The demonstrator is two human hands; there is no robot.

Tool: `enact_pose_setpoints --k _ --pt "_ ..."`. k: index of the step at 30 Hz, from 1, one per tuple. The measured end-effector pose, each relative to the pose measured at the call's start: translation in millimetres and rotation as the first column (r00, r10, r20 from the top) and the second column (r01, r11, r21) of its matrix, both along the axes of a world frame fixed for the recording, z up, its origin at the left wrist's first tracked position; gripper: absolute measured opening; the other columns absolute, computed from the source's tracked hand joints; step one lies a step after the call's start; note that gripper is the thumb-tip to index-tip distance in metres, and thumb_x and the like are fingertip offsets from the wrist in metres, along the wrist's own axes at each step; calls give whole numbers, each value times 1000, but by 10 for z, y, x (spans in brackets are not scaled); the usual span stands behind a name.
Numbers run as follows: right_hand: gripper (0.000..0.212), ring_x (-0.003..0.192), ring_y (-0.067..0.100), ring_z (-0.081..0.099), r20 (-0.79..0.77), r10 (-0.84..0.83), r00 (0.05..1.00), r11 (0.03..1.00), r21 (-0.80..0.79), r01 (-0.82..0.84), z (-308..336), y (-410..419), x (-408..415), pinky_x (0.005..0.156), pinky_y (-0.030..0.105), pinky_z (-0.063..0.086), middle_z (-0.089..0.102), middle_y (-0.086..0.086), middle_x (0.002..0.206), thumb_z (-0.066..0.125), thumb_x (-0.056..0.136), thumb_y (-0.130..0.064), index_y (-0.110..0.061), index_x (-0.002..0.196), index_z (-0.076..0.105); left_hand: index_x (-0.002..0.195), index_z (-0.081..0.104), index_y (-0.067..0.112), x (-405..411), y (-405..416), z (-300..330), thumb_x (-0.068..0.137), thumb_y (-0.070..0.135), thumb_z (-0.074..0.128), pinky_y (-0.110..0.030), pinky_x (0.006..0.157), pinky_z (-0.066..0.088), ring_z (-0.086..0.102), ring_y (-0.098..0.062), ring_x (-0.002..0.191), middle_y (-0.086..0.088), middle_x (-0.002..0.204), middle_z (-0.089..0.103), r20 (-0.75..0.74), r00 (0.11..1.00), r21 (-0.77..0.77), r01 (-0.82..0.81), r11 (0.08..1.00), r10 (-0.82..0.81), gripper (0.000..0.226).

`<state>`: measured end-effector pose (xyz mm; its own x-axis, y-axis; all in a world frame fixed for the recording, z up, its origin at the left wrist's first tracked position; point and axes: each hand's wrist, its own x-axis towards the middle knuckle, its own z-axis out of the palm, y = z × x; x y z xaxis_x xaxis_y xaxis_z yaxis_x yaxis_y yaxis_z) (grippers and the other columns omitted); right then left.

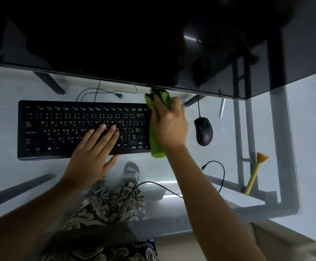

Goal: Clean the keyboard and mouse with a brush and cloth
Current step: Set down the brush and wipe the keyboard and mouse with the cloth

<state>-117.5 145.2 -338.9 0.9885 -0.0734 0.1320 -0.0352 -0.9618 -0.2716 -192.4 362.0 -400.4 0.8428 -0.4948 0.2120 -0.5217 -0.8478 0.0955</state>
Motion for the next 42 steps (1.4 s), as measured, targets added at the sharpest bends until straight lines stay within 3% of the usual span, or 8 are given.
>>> enact_pose_setpoints --k 4,9,17,22,25,29,36,42 --pt "38 86 38 58 7 -259 966 961 101 257 -34 -125 -60 65 42 57 53 19 109 59 90 -34 -20 126 61 142 41 4 3 -3 10 99 44 36 -47 112 30 35 -32 138 -13 149 37 -16 1000 39 13 999 -12 58" --pt "40 93 27 58 -48 48 998 993 111 -43 -22 502 -365 66 34 59 51 13 115 58 91 -35 -26 130 54 141 43 4 -4 6 10 99 44 39 -47 111 31 36 -32 137 -13 148 40 -9 1000 53 15 998 -15 58" --pt "41 94 39 58 6 -246 969 968 52 246 -23 -392 -192 70 34 54 50 21 116 60 91 -29 -19 131 57 144 36 7 24 130 146 101 41 35 -52 116 17 28 -29 141 -14 150 36 -73 995 -42 -74 996 71 55" --pt "42 101 29 55 10 62 998 997 47 -63 -10 369 -432 69 37 59 51 14 118 59 91 -29 -28 133 54 147 23 -1 69 933 344 100 39 28 -51 117 -1 13 -35 144 -23 155 17 -238 782 -142 -615 776 576 62" --pt "42 97 27 55 -28 355 935 933 80 -351 -16 1096 -442 62 39 61 52 12 116 61 90 -30 -29 131 55 148 19 -3 87 1195 263 100 40 20 -38 120 1 17 -30 144 -23 154 22 -334 806 -155 -559 814 490 64" --pt "37 89 29 55 -44 708 705 704 -48 -709 42 1102 -411 59 40 56 58 13 107 56 89 -25 -25 126 60 147 21 -5 130 1363 180 101 38 15 -31 120 2 21 -26 144 -20 154 25 -341 860 -86 -430 899 379 63" --pt "38 89 33 57 -46 684 728 716 -150 -682 39 -300 -371 59 37 57 43 10 111 55 85 -32 -31 123 51 148 23 1 206 1353 168 101 34 20 -37 118 18 30 -27 139 -16 154 28 -348 871 -164 -420 893 346 57" --pt "40 90 26 55 7 672 740 740 -49 -671 -117 1083 -498 53 32 55 51 9 108 64 84 -32 -29 123 59 146 27 0 203 1390 172 101 33 21 -18 117 4 32 -26 136 -16 153 30 -349 865 -130 -426 895 361 56"
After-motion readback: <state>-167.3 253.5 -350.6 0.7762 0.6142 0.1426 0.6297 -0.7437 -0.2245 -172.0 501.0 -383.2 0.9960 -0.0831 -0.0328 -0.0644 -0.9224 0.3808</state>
